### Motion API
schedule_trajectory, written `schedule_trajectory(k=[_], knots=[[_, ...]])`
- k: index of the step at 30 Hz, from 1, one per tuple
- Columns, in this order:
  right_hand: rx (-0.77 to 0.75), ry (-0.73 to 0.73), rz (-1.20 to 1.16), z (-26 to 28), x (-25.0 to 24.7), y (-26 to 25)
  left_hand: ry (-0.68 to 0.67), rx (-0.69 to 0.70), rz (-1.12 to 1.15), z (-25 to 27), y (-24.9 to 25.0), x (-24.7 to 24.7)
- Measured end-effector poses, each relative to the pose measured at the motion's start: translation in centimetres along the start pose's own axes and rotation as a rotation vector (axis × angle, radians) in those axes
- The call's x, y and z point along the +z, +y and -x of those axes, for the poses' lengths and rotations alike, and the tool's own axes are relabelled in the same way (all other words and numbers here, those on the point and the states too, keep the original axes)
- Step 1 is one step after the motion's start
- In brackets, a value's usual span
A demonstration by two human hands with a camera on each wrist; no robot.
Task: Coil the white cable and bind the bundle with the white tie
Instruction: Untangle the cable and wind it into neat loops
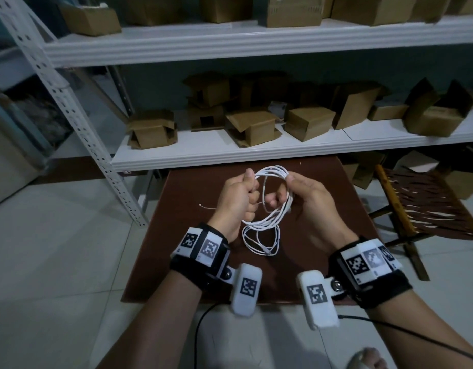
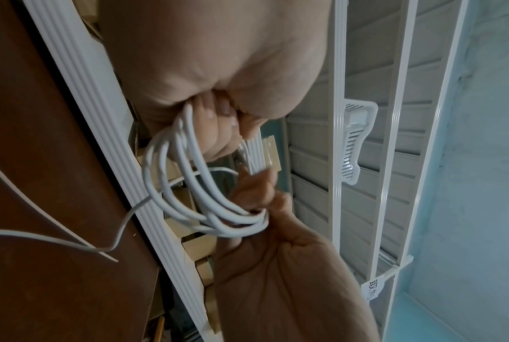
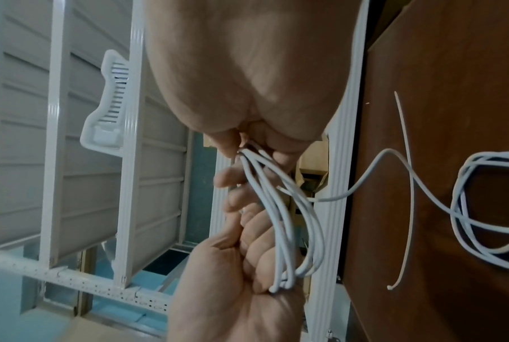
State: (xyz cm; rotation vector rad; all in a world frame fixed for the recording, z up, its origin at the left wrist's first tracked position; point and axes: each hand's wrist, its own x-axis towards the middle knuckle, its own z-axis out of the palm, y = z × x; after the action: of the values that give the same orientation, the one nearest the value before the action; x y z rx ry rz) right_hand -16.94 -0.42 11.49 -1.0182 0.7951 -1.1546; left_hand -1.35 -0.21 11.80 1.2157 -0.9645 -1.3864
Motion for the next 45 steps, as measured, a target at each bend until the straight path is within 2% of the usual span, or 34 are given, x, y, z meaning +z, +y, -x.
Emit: schedule_trajectory(k=[5, 11, 14, 18, 23, 28, 36, 41, 45], knots=[[0.028, -0.003, -0.051, -0.2, 0.3, 0.2, 0.071, 0.065, -0.063, 0.1, -0.4, 0.3], [0.054, -0.061, -0.1, -0.5, 0.3, 0.3, 0.278, 0.288, -0.315, -0.6, -1.4, 0.3], [0.072, -0.085, -0.117, -0.5, 0.5, 0.1, 0.258, 0.29, -0.266, -0.7, -1.3, 0.3], [0.08, -0.104, -0.092, -0.4, 0.6, 0.0, 0.188, 0.233, -0.132, -0.5, -1.3, 0.6], [0.105, -0.073, -0.106, -0.3, 0.8, -0.1, 0.236, 0.272, -0.261, -1.0, -2.0, 0.2], [0.096, -0.038, -0.072, 0.0, 1.0, -0.4, 0.157, 0.194, -0.089, -0.2, -0.9, 0.8], [0.098, -0.053, -0.049, 0.1, 0.8, -0.9, 0.141, 0.149, -0.087, 0.0, -0.8, 0.9], [0.087, -0.055, -0.011, 0.2, 0.6, -0.8, 0.152, 0.035, -0.044, -0.3, -0.9, 0.9], [0.08, -0.063, 0.033, 0.1, 0.3, -0.7, 0.092, -0.044, 0.083, -0.3, -0.6, 0.7]])
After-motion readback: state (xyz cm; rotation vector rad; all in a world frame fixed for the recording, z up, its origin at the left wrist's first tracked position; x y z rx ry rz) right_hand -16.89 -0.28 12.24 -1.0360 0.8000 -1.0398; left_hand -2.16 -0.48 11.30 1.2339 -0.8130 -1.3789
